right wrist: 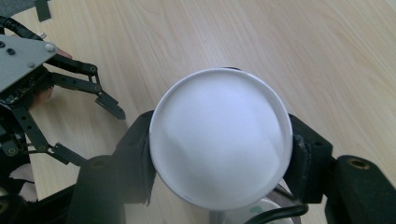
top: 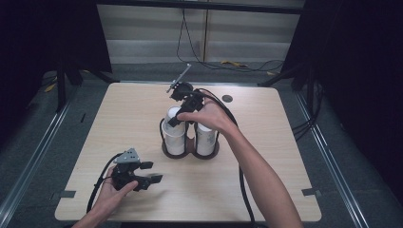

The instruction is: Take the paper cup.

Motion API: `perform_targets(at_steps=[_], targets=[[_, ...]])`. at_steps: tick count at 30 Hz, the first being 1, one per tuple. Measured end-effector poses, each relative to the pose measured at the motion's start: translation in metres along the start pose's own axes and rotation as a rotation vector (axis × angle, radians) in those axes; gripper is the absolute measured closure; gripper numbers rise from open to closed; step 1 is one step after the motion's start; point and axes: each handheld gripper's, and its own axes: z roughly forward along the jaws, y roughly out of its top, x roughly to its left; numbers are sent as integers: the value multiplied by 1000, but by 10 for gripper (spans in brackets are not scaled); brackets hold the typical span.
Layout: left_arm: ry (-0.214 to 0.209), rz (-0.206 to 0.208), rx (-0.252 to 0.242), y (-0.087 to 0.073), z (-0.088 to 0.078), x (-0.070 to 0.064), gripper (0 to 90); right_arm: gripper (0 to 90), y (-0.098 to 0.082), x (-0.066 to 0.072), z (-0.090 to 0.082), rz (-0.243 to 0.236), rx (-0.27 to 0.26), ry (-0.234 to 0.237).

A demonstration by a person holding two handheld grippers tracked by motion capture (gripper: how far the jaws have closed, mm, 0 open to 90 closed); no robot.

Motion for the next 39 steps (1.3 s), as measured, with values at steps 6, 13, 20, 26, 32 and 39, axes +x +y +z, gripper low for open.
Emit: perform_targets(at_steps=[6, 13, 20, 26, 32, 39], targets=[[-34, -17, 1, 0, 1, 1, 257, 372, -2, -1, -5, -1, -24, 7], [-32, -6, 6, -1, 2, -1, 222, 373, -3, -1, -10, 10, -52, 7], [-37, -5, -13, -3, 0, 0, 163, 373, -10, -6, -14, 26, -99, 28], [-48, -22, -11, -3, 1, 1, 163, 374, -17, -8, -18, 43, -135, 39], [-37, -52, -8, -4, 0, 4, 159, 374, -22, -9, -25, 54, -175, 42], [-39, -56, -10, -4, 0, 4, 159, 374, -30, -6, -34, 55, -233, 46]])
